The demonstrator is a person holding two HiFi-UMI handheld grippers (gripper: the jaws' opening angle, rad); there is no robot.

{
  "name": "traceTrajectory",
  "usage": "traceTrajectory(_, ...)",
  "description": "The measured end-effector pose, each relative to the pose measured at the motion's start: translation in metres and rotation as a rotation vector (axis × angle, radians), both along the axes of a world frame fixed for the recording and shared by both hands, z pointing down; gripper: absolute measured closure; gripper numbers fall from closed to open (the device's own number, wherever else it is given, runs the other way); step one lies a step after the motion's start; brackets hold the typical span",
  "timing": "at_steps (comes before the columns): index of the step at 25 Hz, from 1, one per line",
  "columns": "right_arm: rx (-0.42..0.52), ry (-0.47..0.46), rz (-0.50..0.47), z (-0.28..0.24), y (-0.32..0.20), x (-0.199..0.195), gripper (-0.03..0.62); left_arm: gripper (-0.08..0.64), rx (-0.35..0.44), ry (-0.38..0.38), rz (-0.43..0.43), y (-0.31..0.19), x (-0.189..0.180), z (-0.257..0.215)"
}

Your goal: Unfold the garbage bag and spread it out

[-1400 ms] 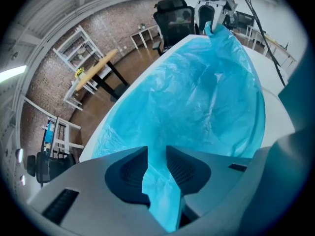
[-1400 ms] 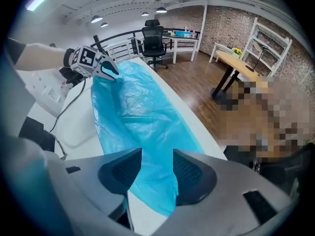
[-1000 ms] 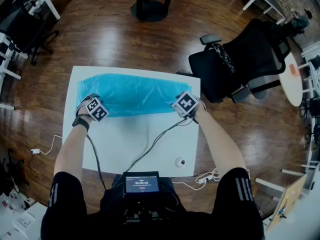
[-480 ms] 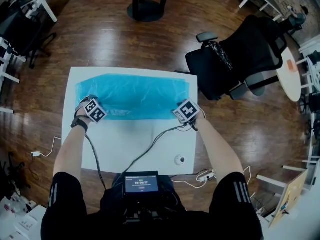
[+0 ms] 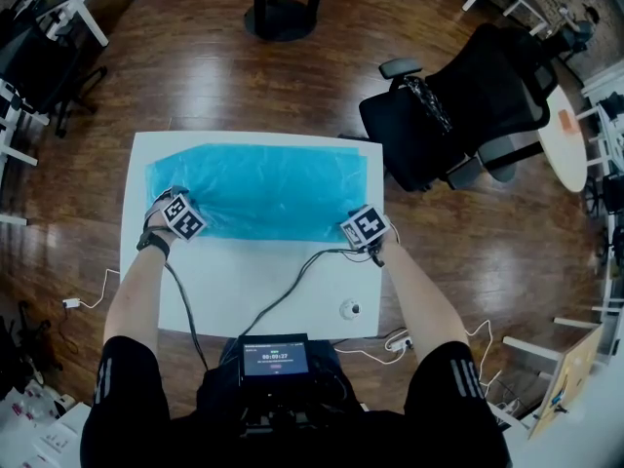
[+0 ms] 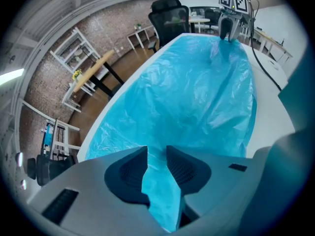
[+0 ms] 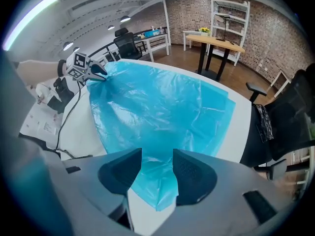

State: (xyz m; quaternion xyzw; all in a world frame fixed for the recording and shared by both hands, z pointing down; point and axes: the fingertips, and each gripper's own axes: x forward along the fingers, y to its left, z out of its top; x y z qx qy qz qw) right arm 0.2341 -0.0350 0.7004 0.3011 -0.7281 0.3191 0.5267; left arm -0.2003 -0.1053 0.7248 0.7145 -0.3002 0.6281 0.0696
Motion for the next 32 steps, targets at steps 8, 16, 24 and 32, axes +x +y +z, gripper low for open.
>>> traceTrajectory(8, 0.023, 0.014, 0.005, 0.012, 0.014, -0.005, 0.361, 0.429, 0.014, -0.003, 0.006, -0.002, -0.001, 0.001)
traceTrajectory(16, 0.069, 0.026, 0.015, 0.01, 0.013, -0.008, 0.362, 0.405, 0.017, 0.002, 0.006, -0.002, -0.005, -0.001)
traceTrajectory(24, 0.088, 0.012, 0.051, 0.005, 0.013, -0.003, 0.361, 0.405, 0.03, 0.009, 0.007, -0.003, -0.004, -0.006)
traceTrajectory(32, 0.19, -0.029, 0.055, -0.033, -0.02, 0.008, 0.362, 0.405, 0.079, 0.049, -0.062, -0.028, -0.022, -0.031)
